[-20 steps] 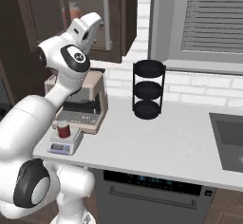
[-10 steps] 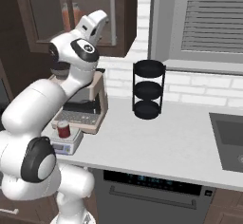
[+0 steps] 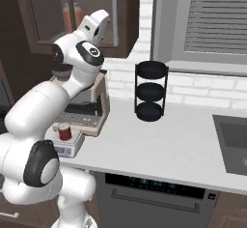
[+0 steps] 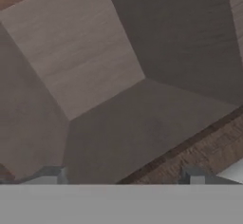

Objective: Pick the canned food and place it on the digital scale for weighing, and close the cabinet.

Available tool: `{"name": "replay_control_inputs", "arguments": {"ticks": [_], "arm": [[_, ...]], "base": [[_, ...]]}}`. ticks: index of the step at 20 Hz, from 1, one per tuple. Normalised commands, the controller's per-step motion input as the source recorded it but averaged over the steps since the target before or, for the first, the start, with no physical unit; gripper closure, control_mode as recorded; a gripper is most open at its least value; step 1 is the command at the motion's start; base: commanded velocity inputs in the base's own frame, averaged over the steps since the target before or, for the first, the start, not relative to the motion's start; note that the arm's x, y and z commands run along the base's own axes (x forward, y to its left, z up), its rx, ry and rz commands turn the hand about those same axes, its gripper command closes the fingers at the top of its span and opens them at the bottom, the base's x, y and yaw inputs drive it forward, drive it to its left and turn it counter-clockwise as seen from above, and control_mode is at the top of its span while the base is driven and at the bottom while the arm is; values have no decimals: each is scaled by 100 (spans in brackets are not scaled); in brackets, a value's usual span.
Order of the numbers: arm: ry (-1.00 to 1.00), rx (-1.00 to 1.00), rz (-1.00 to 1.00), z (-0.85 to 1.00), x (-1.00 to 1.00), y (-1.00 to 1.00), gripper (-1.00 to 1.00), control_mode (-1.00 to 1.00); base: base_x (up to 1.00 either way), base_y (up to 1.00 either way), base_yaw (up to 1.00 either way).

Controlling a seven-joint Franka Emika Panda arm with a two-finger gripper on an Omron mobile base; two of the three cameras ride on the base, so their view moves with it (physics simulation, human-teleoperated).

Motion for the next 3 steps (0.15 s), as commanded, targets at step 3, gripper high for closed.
{"name": "replay_control_inputs", "arguments": {"ticks": [3], "arm": [[13,5,0,-43,21,10,-100,-100]], "base": [[0,0,0]]}}
